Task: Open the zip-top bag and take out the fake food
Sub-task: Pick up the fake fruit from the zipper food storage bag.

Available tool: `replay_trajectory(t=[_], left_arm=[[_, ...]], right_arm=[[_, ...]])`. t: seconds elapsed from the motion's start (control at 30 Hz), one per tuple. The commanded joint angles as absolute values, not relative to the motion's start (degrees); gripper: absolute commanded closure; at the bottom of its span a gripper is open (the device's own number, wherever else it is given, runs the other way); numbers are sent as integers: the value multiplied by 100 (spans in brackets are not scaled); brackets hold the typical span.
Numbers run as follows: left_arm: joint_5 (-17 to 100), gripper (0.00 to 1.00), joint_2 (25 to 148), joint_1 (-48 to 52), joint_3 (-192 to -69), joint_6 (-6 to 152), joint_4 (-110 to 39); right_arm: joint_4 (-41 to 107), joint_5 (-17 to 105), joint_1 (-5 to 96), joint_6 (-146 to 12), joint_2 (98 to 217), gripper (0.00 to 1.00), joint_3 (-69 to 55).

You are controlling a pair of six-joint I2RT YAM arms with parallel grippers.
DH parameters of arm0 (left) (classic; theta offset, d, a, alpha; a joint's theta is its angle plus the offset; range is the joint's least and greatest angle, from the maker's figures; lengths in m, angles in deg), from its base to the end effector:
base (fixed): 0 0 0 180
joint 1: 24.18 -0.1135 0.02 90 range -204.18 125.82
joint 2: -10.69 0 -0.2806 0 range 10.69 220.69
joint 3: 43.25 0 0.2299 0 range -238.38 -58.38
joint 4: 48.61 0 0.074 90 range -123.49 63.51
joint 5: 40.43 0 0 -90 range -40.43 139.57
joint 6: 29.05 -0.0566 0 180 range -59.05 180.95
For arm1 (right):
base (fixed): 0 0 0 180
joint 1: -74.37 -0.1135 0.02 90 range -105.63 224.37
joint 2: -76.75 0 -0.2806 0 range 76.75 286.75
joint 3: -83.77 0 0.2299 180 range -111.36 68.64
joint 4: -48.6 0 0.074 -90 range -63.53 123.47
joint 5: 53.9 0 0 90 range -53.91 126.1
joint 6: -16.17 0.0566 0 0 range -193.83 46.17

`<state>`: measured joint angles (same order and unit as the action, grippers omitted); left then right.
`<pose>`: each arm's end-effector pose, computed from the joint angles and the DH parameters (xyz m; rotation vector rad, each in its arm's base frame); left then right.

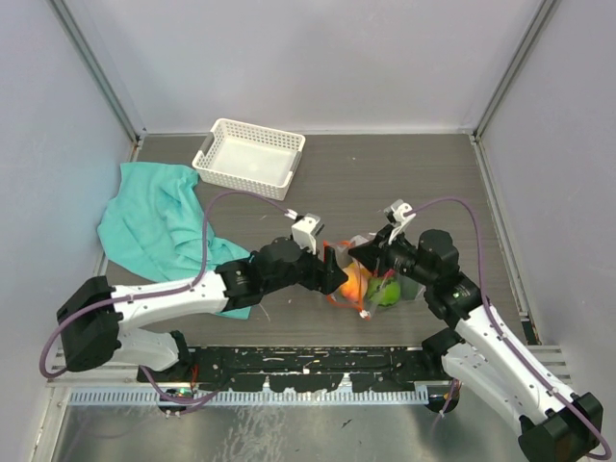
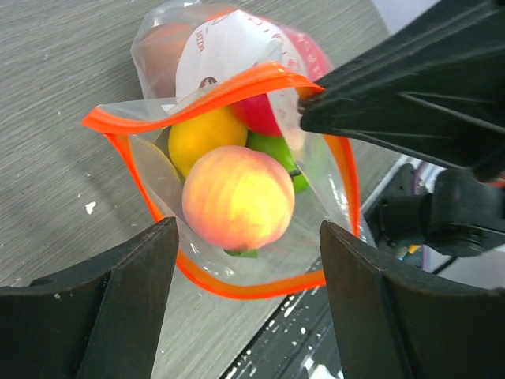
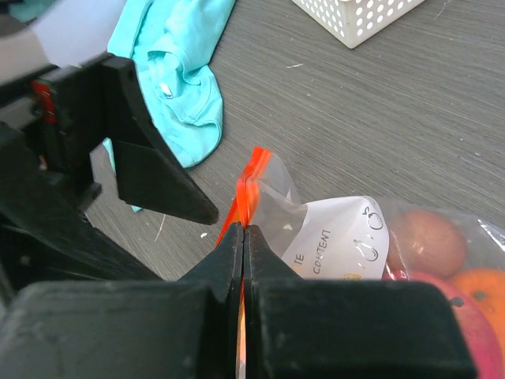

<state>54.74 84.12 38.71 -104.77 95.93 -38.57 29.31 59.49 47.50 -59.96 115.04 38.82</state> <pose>0.1348 -0.2521 0.2863 0.4441 2.0525 -1.0062 0.1246 0.0883 0.2865 -0.5096 1.7875 0.8669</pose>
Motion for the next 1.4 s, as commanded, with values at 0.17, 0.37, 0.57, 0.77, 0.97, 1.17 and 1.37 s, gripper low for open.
replay_trajectory(t=[0.17,0.37,0.57,0.77,0.97,1.17,1.37], left_arm=[[5506,27,9367,3918,-10914,9478,-4614],[5433,24,9755,3920,-11047,9476,-4766],[5300,13,10056,3919,-10965,9593,-5062],[5260,13,10273,3925,-10856,9615,-5291],[5305,7,10569,3918,-10733,9571,-5660],[5207,6,10586,3962,-10446,9354,-5999],[5328,6,10456,3976,-10044,9027,-6153]], right_arm=[[3523,6117,4765,-5890,11543,100,3916],[3618,6171,4765,-5845,11546,100,3956],[3764,6267,4760,-5794,11645,100,3992],[3802,6277,4761,-5775,11736,100,3990],[3773,6326,4765,-5742,11751,100,3989],[3766,6168,4765,-5621,11657,100,4072],[3961,6137,4765,-5276,11691,100,4241]])
